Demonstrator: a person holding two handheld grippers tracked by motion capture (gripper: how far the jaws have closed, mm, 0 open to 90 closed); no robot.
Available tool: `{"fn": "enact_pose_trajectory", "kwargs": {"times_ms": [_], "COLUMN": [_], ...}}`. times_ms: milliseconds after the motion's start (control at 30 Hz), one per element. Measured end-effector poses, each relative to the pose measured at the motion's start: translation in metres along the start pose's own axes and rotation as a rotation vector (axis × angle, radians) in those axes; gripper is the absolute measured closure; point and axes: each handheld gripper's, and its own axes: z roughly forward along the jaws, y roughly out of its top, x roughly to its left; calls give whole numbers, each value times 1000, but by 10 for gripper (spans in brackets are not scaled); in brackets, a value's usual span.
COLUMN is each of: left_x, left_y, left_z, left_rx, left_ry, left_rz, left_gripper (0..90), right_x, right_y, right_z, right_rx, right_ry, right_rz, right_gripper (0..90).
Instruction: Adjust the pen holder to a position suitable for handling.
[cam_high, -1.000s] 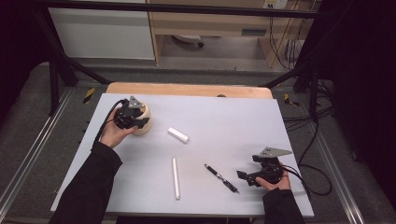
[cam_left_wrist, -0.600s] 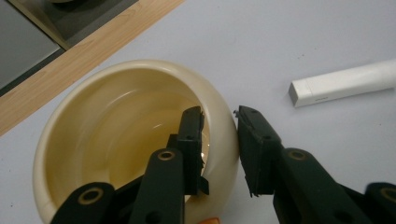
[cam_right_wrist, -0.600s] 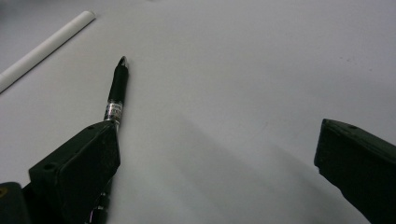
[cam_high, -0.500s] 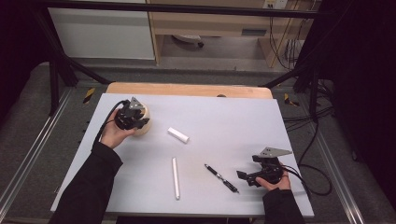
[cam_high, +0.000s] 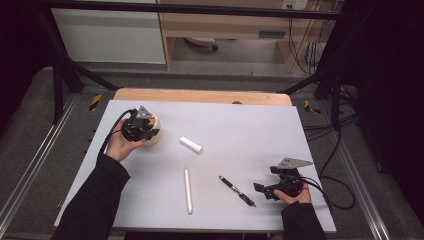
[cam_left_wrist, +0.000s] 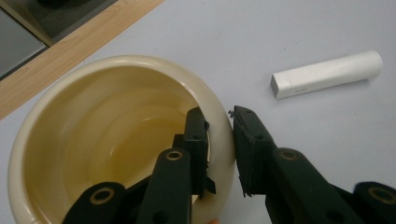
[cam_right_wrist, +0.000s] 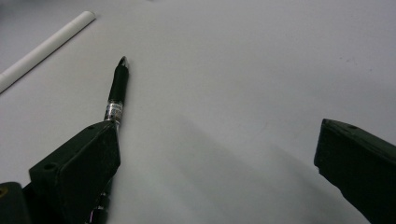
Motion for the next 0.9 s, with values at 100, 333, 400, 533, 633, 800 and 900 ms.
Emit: {"fn": "enact_pose_trajectory", "kwargs": {"times_ms": [100, 333, 400, 533, 633, 800, 900], "left_x": [-1, -2, -3, -5, -7, -13, -17], "left_y": [0, 1, 1, 1, 2, 1, 0], "left_z": [-2, -12, -14, -20, -25, -31, -34], "left_rx": [-7, -24, -24, -28, -31, -42, -41], "left_ry": [-4, -12, -15, -20, -25, -40, -50], "left_rz": [1, -11, -17, -28, -37, -50, -56], "left_gripper": [757, 764, 768, 770, 773, 778, 779], "right_x": [0, 0, 0, 0, 0, 0, 0], "right_y": [0, 0, 0, 0, 0, 0, 0], "right_z": [0, 0, 0, 0, 0, 0, 0], "right_rx": [0, 2, 2, 4, 1, 2, 2], "right_ry": [0, 0, 0, 0, 0, -1, 0], "right_rz": [-1, -2, -2, -1, 2, -1, 2], "right_gripper": [9, 9, 9, 9, 9, 9, 9]}}
